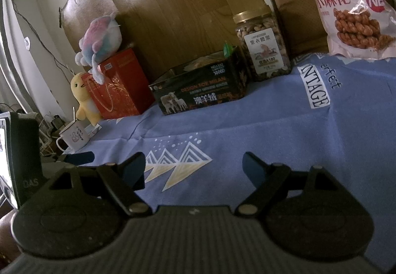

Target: Organize snacks

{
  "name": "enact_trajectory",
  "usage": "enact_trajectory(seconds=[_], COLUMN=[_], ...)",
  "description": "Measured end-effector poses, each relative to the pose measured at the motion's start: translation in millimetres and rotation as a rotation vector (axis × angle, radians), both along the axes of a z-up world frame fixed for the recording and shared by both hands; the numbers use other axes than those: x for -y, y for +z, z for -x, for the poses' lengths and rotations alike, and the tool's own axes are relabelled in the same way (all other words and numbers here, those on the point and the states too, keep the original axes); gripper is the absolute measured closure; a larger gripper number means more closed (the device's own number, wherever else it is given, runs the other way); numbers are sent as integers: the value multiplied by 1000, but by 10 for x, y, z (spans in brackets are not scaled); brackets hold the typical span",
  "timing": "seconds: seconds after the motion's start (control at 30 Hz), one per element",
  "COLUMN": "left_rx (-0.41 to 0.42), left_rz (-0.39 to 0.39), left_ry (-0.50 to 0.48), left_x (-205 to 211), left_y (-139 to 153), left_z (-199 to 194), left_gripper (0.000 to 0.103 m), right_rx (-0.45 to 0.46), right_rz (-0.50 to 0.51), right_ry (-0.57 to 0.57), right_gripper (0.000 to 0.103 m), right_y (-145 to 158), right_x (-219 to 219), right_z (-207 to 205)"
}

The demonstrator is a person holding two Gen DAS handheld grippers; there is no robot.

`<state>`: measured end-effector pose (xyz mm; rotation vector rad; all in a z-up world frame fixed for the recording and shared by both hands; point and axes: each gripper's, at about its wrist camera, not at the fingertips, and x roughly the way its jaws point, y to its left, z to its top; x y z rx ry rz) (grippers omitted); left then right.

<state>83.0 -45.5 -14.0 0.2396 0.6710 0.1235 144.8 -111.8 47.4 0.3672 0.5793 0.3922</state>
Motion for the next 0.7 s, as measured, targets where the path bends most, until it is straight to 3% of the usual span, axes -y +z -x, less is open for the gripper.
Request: enact_trajectory(seconds=[0.7], left_rx=[-7], left_rz=[6], left_ry=[-22], left_x=[90], left_y=[18], left_z=[-22], left_gripper=[0], right_rx=[1], right_rz=[-6], right_ry=[-8], right_gripper=[16], right_y=[-3], right_x=[38], right_z=[-8])
